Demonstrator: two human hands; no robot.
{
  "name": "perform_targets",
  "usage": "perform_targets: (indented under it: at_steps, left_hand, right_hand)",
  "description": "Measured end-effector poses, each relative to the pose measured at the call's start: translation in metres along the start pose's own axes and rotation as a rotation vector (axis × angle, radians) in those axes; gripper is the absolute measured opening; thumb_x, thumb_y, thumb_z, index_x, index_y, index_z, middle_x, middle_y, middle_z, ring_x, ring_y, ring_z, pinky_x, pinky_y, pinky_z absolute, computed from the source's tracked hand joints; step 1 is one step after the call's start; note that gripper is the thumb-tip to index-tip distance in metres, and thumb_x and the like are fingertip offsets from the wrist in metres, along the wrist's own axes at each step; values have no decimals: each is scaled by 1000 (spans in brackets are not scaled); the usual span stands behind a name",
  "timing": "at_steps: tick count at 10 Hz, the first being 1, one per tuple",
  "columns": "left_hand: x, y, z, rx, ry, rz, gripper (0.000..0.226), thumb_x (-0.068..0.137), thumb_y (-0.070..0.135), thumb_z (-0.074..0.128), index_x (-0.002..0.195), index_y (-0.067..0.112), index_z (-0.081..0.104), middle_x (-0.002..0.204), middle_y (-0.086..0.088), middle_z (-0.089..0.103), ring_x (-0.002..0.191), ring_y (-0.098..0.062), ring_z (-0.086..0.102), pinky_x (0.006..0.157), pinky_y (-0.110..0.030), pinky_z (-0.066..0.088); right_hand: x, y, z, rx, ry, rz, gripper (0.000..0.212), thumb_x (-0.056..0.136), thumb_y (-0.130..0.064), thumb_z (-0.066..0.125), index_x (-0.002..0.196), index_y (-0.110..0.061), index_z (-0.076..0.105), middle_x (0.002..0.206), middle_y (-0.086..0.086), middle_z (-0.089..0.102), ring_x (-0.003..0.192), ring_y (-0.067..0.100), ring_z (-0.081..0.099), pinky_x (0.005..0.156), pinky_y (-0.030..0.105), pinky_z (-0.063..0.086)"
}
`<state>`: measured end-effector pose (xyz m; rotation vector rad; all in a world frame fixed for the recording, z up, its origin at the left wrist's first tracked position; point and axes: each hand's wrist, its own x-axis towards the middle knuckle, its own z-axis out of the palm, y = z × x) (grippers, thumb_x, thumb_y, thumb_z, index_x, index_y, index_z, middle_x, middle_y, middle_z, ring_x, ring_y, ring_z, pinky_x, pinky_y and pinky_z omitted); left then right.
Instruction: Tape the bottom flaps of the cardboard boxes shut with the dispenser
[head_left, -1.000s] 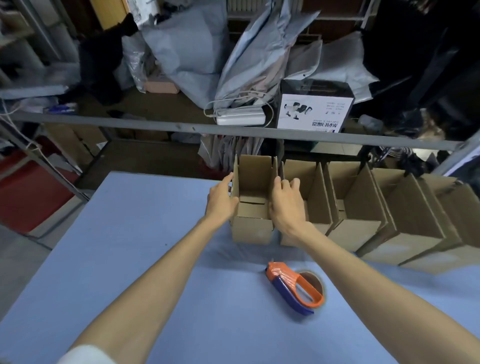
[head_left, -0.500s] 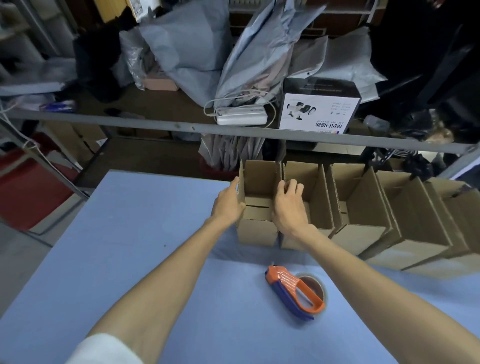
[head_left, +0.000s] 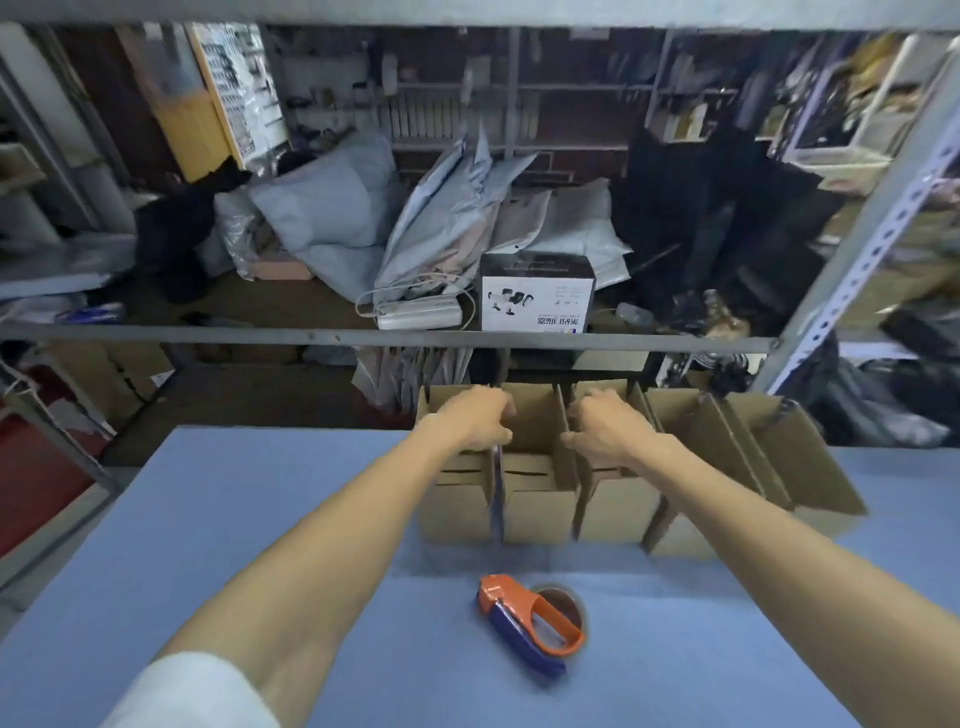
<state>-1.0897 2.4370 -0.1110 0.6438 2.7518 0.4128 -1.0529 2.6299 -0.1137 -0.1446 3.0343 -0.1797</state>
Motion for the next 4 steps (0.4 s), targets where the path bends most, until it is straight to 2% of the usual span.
perform_targets:
  at_steps: [1,2,3,4]
  left_hand:
    - [4,22,-8,11,16,2,47,88,27,62,132,14,52,126,-9,60,112,-27,58,94,-42,51]
    - [5,40,-10,-5,24,-9,48,88,30,63,132,15,52,126,-8,60,112,-27,58,95,-43,51]
    - [6,48,-12,-1,50,-21,46,87,31,65,129,17,55,124,-6,61,110,-25,59,93,-40,51]
    - [7,51,-9,13,57,-45,44,87,31,65,128,18,56,123,-5,61,110,-25,59,93,-40,51]
  right_hand:
    - [-8,14,-16,-18,-75,18,44,87,-40,62,115,-5,62,130,14,53,121,32,44,94,40,42]
    - [-21,17,-33,42,-79,35,46,86,-35,65,123,-8,58,130,12,55,118,28,50,92,37,46]
    - [-35,14,-83,345,204,-128,45,84,-32,68,124,-16,59,120,3,64,111,19,60,89,30,51]
    - [-79,11,-172,648,738,-599,28,91,-40,64,118,-31,65,102,-12,71,84,8,69,67,18,56]
